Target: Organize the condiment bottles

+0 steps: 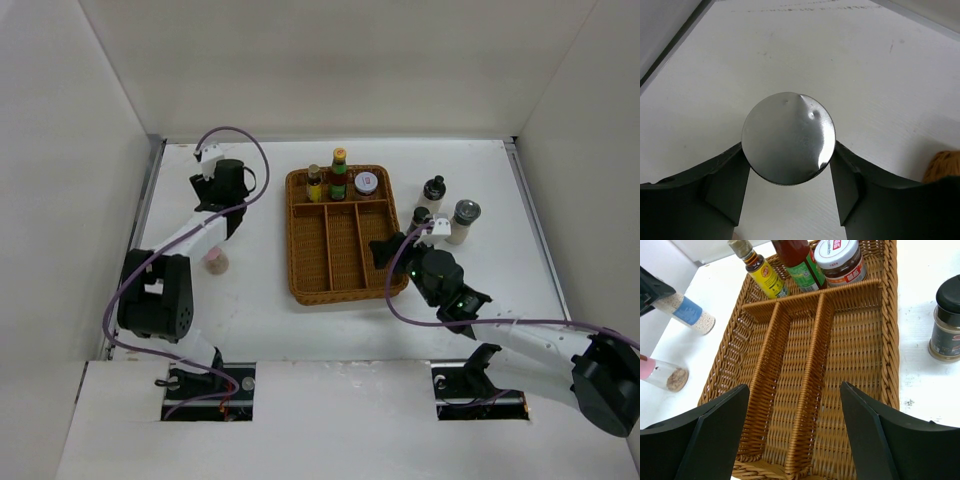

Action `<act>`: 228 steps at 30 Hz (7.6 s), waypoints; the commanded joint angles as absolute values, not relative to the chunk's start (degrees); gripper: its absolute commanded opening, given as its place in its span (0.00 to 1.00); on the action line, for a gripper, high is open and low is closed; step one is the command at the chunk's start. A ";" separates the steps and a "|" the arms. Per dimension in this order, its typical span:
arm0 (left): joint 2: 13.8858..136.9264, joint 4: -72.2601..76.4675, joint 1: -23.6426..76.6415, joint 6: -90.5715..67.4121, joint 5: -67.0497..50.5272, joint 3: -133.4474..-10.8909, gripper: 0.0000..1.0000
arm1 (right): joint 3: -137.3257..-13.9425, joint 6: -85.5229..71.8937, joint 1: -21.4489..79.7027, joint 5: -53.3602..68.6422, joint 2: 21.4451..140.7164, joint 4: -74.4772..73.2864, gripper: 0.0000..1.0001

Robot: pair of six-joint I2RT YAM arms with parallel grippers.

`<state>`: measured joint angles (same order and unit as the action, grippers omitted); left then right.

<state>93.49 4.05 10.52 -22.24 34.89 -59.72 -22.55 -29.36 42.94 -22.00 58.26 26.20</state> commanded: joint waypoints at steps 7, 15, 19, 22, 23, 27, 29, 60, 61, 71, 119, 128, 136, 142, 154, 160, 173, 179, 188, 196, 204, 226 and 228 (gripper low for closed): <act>70.07 9.06 20.77 -17.76 39.38 -56.87 0.31 | -24.17 -29.35 43.72 -21.36 58.62 29.53 0.80; 66.52 8.08 37.55 -20.21 40.43 -54.40 0.30 | -23.64 -29.27 43.46 -21.88 57.04 29.44 0.80; 71.18 10.01 42.92 -21.44 40.61 -55.55 0.30 | -23.29 -29.53 42.93 -22.33 56.78 29.27 0.80; 75.83 12.47 44.16 -21.97 40.52 -55.55 0.29 | -23.38 -29.09 43.11 -22.59 56.16 29.09 0.80; 77.33 12.65 44.25 -22.41 40.17 -55.81 0.29 | -23.20 -29.27 43.02 -22.59 56.08 29.18 0.80; 81.90 14.15 45.04 -23.29 39.99 -55.90 0.29 | -23.38 -29.09 42.93 -22.59 56.25 29.00 0.80; 84.19 14.76 45.04 -23.29 40.08 -55.81 0.29 | -23.20 -29.35 42.93 -22.50 56.42 29.27 0.80; 62.60 7.16 44.08 -22.05 55.54 -42.29 0.96 | -23.03 -29.18 43.11 -22.24 55.19 28.92 0.83; 59.88 3.20 43.29 -24.06 56.07 -41.23 0.96 | -23.11 -28.92 43.02 -22.50 55.28 28.92 0.83; 48.25 -16.35 21.33 -37.26 43.08 -32.26 0.93 | -23.38 -29.27 43.11 -21.97 55.72 28.92 0.85; 72.68 2.98 54.01 -32.08 41.04 -45.27 0.29 | -25.40 -27.42 47.58 -31.46 51.06 26.28 0.18; 79.27 13.62 52.25 -31.99 37.44 -38.41 0.37 | -27.15 -23.38 48.22 -24.26 48.43 28.57 0.19; 79.29 15.90 53.74 -29.98 39.81 -37.18 0.74 | -37.61 -22.42 39.08 -34.18 58.43 16.09 0.76; 67.87 22.41 54.09 -24.00 37.80 -33.93 0.97 | -44.46 -19.08 26.43 -36.74 64.68 9.59 0.94; 49.14 35.94 47.33 -20.56 33.31 -22.77 0.98 | -66.43 -14.07 13.93 -23.82 87.61 -2.36 0.93; 49.39 37.09 45.92 -21.62 32.96 -21.09 0.98 | -76.37 -12.83 13.14 -23.20 95.79 -11.85 0.95; 51.24 37.09 44.87 -22.50 32.17 -21.27 0.99 | -80.60 -12.30 11.64 -21.01 103.53 -17.49 0.87; 51.41 37.09 44.52 -22.76 32.17 -21.01 0.99 | -81.56 -13.09 11.38 -20.56 104.60 -14.86 0.59; 51.68 37.09 44.08 -23.03 32.25 -20.92 0.99 | -76.38 -9.59 16.55 -29.27 85.36 -2.11 0.52; 51.24 36.65 42.50 -24.17 34.45 -20.13 0.98 | -64.97 -13.00 34.73 -26.72 77.96 3.94 0.52; 49.04 36.56 38.81 -27.51 34.02 -17.84 0.98 | -62.31 -16.96 43.37 -22.51 85.68 9.40 0.52; 51.33 37.35 38.71 -27.95 32.61 -17.49 0.98 | -51.61 -16.87 35.84 -35.57 72.97 11.26 0.97; 51.42 37.35 38.80 -28.12 32.35 -17.40 0.98 | -49.32 -17.22 31.09 -39.80 70.32 8.80 0.95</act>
